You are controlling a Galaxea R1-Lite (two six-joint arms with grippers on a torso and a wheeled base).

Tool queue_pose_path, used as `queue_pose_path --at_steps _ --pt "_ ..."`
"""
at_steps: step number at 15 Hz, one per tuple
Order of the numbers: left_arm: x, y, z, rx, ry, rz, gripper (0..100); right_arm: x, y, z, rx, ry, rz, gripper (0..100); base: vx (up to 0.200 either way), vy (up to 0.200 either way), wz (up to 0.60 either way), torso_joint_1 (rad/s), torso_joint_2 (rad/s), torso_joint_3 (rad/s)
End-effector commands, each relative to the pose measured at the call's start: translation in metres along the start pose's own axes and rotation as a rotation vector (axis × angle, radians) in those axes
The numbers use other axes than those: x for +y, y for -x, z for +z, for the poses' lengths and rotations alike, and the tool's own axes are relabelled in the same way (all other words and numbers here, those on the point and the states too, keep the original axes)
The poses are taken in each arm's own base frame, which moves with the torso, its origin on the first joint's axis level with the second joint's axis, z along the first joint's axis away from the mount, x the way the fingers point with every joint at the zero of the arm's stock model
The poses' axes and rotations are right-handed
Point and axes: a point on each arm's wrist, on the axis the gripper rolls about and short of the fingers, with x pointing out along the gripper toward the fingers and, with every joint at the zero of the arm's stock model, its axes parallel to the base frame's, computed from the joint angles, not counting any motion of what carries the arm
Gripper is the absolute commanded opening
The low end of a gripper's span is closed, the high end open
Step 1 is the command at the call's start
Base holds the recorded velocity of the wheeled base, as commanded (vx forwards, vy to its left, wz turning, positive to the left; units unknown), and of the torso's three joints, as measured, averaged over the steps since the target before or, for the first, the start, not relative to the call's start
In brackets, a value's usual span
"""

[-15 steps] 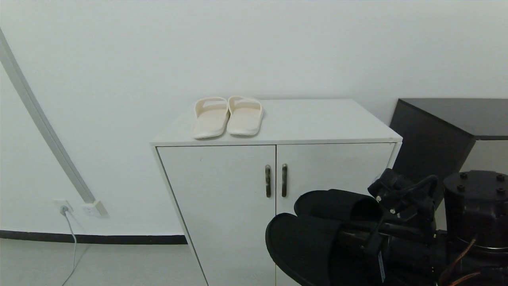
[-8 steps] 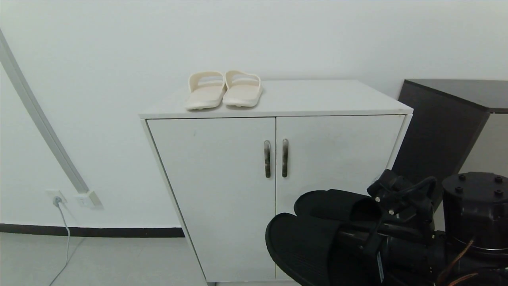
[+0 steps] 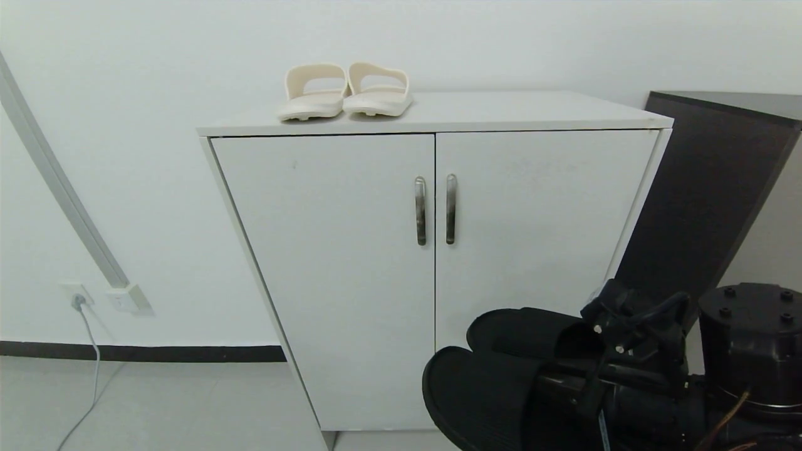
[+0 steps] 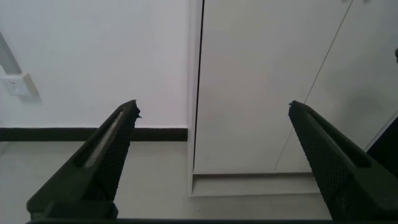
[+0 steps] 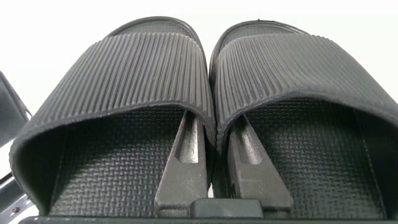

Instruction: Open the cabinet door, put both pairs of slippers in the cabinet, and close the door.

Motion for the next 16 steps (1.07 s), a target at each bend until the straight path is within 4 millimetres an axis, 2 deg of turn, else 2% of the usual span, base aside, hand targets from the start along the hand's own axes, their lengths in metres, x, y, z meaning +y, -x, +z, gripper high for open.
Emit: queue_pose_path --at_steps 1,3,4,5,6,7,8,10,16 --pt "0.000 0.000 0.000 0.003 0.001 -0.002 100 0.000 0.001 -0.002 -0.002 0.002 0.001 0 0.000 0.000 0.00 0.000 0.00 0.000" --pt "0.000 0.000 0.001 -0.003 0.003 -0.004 100 0.000 0.001 -0.004 0.004 0.002 0.000 0 0.000 0.000 0.00 0.000 0.00 0.000" --pt "-0.001 0.001 0.010 -0.025 0.013 -0.013 100 0.000 0.002 -0.005 0.006 0.002 -0.001 0 0.000 0.000 0.00 0.000 0.00 0.000" --pt "-0.002 0.003 0.035 -0.042 0.068 -0.048 100 0.000 0.003 -0.004 0.000 0.002 -0.001 0 0.000 0.000 0.00 0.000 0.00 0.000" --pt "-0.003 0.001 0.047 -0.034 0.112 -0.068 100 0.000 0.003 -0.004 0.000 0.001 0.001 0 0.000 0.000 0.00 0.000 0.00 0.000" --pt "-0.006 -0.010 0.068 0.028 0.150 -0.149 100 0.000 0.003 -0.004 0.003 0.000 -0.001 0 0.000 0.000 0.00 -0.027 0.05 0.095" --pt "-0.008 -0.014 0.071 0.061 0.154 -0.188 100 0.000 0.003 -0.004 0.003 0.000 -0.001 0 0.000 0.000 0.00 -0.022 0.20 0.129" --pt "-0.012 -0.038 0.077 0.165 0.177 -0.327 100 0.000 0.002 -0.006 0.004 0.001 0.002 0 0.000 0.000 0.00 0.000 0.10 0.063" --pt "-0.021 -0.099 0.092 0.255 0.195 -0.559 100 0.000 0.000 -0.008 0.006 0.003 0.003 0 0.000 0.000 0.00 0.000 0.00 0.000"
